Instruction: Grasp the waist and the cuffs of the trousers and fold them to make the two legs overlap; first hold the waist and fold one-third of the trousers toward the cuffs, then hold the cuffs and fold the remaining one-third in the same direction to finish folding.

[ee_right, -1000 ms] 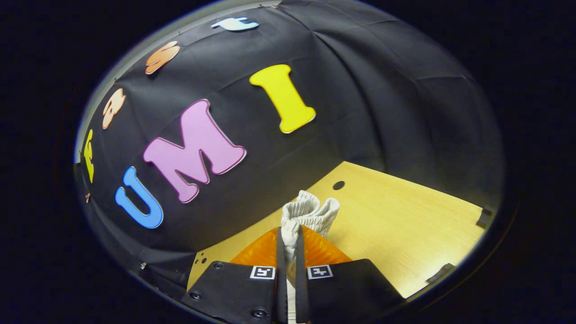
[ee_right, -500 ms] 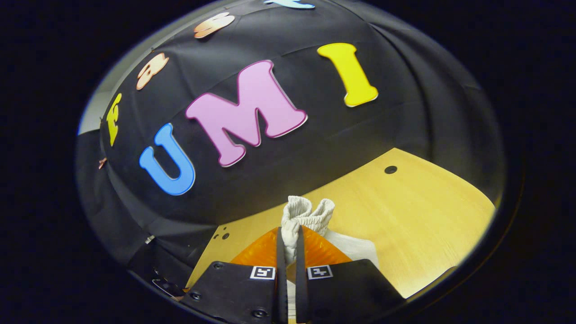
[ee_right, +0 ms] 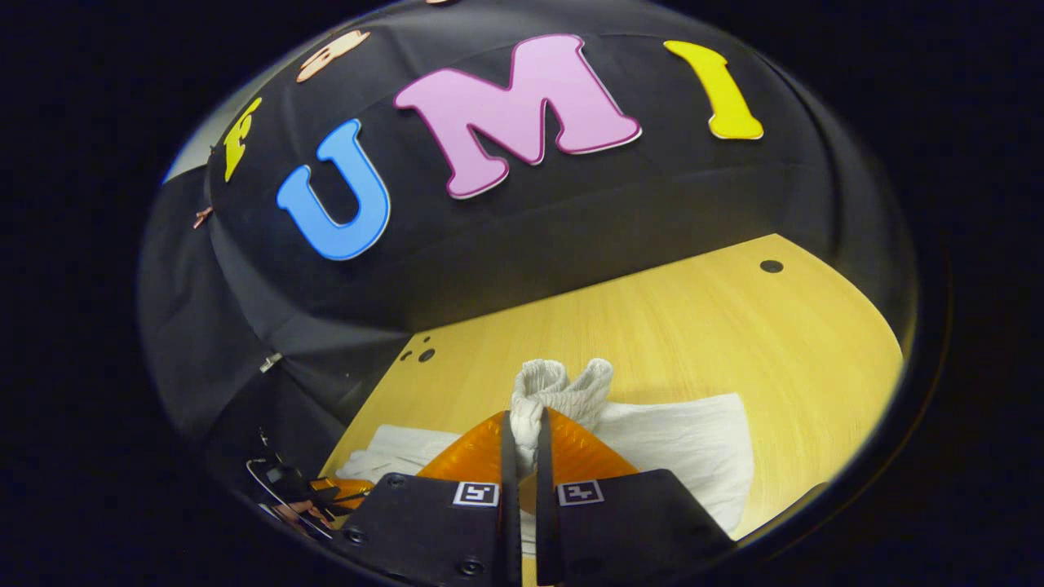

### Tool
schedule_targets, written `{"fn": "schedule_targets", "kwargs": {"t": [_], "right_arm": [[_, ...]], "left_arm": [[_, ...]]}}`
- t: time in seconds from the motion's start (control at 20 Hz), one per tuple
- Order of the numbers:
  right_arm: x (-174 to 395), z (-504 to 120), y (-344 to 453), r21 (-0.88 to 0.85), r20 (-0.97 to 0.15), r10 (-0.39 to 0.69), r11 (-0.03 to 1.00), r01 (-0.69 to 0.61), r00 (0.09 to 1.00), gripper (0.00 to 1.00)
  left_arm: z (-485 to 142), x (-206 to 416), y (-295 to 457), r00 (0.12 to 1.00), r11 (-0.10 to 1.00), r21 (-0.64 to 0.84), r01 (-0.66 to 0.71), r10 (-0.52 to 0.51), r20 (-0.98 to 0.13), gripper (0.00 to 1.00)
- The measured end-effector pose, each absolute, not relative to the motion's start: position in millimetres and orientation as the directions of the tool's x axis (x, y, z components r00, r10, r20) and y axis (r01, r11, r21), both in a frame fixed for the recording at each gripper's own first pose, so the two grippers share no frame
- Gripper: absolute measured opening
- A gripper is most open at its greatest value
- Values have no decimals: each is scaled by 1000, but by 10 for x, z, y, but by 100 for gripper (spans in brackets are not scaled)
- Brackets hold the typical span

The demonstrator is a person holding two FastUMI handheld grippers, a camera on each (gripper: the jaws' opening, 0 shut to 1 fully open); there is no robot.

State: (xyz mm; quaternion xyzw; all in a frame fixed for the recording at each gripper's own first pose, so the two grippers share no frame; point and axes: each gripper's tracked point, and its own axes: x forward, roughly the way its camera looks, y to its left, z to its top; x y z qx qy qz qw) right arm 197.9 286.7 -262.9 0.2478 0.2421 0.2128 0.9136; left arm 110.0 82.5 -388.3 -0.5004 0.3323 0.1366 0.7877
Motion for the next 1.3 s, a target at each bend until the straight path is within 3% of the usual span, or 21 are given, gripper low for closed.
{"fn": "schedule_targets", "kwargs": {"t": [0.25, 0.3, 0.35, 0.45, 0.5, 0.55, 0.6, 1.0, 1.3], "right_arm": [[1644, -2940, 3385, 561, -411, 615, 752, -345, 673, 15], [1539, -2947, 3525, 593, -407, 655, 720, -361, 636, 25], [1481, -2923, 3627, 625, -392, 690, 685, -374, 608, 19], [1390, -2802, 3724, 674, -356, 730, 632, -381, 583, 46], [1360, -2741, 3712, 689, -340, 739, 616, -380, 582, 53], [1379, -2701, 3658, 693, -333, 734, 616, -374, 592, 68], [1397, -2670, 3553, 694, -327, 724, 620, -366, 607, 71], [1638, -2833, 2065, 708, -344, 513, 692, -142, 787, 72], [1501, -3144, 1015, 715, -394, 352, 698, 43, 849, 72]], "left_arm": [[-3883, 1104, 826, 745, 448, -708, -547, -127, -655, 10], [-3891, 1107, 822, 745, 447, -708, -546, -127, -655, 10], [-3889, 1106, 822, 745, 447, -709, -546, -128, -655, 10], [-3888, 1108, 824, 745, 441, -712, -546, -132, -654, 10], [-3891, 1112, 826, 746, 436, -714, -548, -131, -653, 9], [-3887, 1109, 821, 746, 430, -716, -550, -132, -652, 9], [-3890, 1112, 822, 746, 425, -717, -552, -133, -653, 10], [-3540, 1206, 799, 807, 396, -779, -486, -141, -574, 9], [-2985, 1406, 528, 866, 438, -819, -371, -155, -475, 7]]}}
